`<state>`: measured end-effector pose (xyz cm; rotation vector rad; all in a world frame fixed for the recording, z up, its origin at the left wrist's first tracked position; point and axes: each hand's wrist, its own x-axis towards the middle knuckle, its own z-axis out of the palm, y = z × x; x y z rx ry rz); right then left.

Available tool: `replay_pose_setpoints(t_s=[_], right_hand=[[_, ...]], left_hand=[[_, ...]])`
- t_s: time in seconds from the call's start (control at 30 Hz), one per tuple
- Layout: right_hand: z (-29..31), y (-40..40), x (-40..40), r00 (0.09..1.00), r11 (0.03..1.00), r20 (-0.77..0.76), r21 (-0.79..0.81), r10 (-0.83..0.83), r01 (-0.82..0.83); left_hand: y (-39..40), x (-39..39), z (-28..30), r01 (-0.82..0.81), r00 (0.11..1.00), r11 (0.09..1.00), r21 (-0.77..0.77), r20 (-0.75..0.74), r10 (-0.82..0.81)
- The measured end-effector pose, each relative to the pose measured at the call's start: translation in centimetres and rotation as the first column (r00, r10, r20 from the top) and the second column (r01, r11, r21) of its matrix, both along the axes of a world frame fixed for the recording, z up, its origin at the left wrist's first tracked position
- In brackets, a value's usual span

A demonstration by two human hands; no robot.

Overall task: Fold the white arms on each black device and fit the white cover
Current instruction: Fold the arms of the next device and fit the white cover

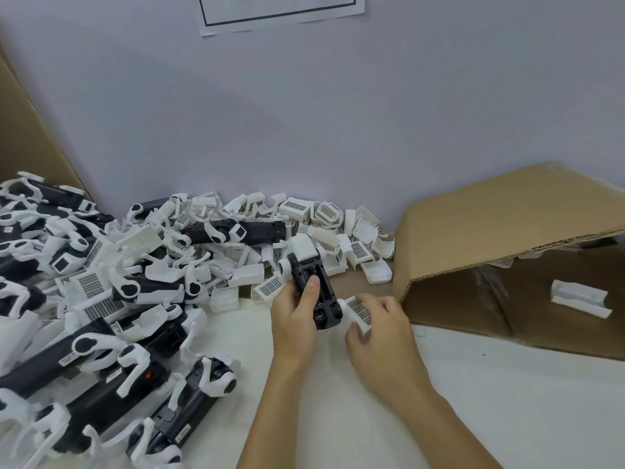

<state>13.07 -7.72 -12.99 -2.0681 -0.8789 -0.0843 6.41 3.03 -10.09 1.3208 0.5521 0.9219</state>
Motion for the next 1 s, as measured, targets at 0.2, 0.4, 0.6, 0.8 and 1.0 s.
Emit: replay_pose_setpoints(t_s=[0.2, 0.4, 0.6, 0.8, 1.0], right_hand=[[1.1, 0.1, -0.5, 0.993, 0.926, 0.073, 0.372, -0.096, 0.063], [1.9, 0.2, -0.9, 0.998, 0.838, 0.035, 0.545, -0.048, 0.021], [1.6, 0.5, -1.2, 0.998, 0.867, 0.056, 0.498, -0.001, -0.027], [1.4, 0.3, -1.1, 0.988, 0.871, 0.062, 0.466, 0.141, -0.153], [1.5, 0.5, -0.6, 0.959, 0.816, -0.211, 0.577, 0.189, -0.034]], left_hand=[[-0.1, 0.2, -0.3, 0.039, 0.999, 0.992, 0.118, -0.036, -0.035], [-0.6, 0.7, -0.5, 0.188, 0.981, 0.970, 0.156, -0.068, -0.179], [-1.2, 0.9, -0.7, 0.266, 0.964, 0.938, 0.223, -0.041, -0.264], [-0.8, 0.9, -0.7, 0.236, 0.972, 0.963, 0.132, -0.018, -0.236], [-1.1, 0.4, -0.3, 0.353, 0.932, 0.925, 0.139, 0.036, -0.361]])
